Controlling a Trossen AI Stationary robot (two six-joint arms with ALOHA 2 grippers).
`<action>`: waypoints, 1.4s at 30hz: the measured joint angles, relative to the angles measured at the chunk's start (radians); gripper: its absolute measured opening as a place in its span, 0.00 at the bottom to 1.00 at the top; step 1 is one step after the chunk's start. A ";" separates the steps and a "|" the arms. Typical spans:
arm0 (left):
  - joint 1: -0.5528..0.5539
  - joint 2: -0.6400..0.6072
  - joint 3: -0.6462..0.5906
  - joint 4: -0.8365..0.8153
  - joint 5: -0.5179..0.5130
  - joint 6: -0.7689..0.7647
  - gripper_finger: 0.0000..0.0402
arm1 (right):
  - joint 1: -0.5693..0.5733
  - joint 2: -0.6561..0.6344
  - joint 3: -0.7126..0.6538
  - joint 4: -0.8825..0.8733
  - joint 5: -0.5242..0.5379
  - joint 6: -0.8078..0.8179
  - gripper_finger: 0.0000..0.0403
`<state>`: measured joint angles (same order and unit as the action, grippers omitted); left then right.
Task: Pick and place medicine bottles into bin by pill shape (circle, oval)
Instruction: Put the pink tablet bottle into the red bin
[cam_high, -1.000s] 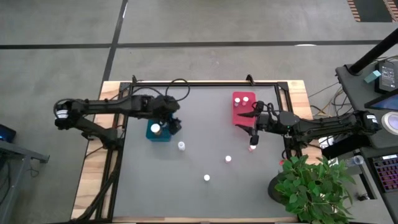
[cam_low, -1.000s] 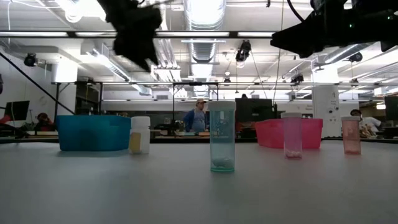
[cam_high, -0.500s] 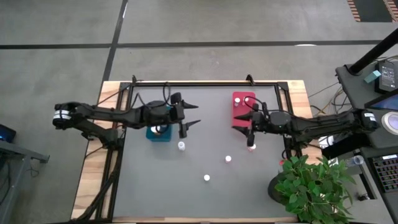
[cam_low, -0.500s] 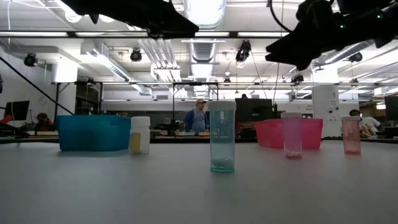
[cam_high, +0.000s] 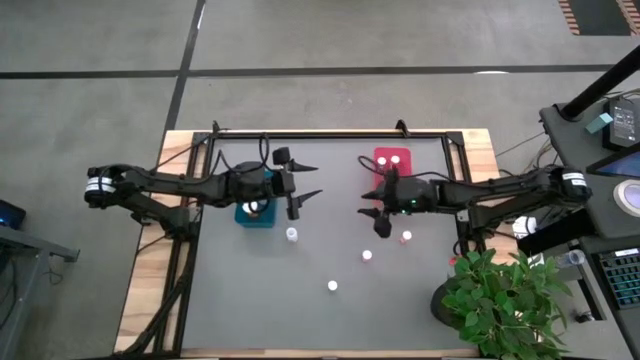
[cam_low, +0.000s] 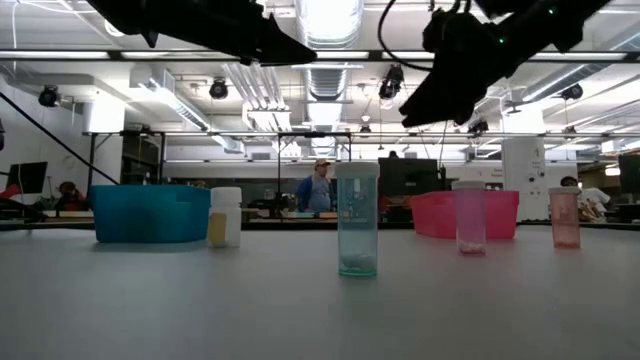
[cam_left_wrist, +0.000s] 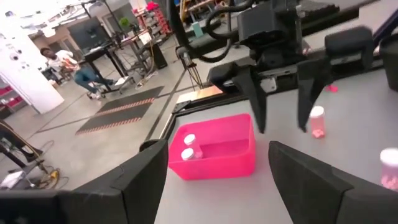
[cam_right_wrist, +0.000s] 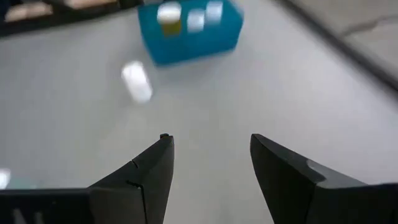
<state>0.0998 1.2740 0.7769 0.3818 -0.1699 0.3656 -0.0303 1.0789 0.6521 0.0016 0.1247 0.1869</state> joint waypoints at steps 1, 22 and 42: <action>0.000 0.000 0.000 -0.005 0.000 0.009 0.64 | 0.001 0.016 0.026 -0.053 -0.017 0.010 0.50; -0.001 -0.033 -0.001 -0.033 -0.029 0.007 0.64 | 0.306 0.280 0.415 -0.683 -0.048 0.147 0.50; -0.002 -0.034 -0.001 -0.031 -0.029 -0.014 0.64 | 0.371 0.405 0.349 -0.577 0.036 0.119 0.50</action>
<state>0.0982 1.2400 0.7761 0.3504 -0.1989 0.3511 0.3405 1.4837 1.0010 -0.5758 0.1604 0.3057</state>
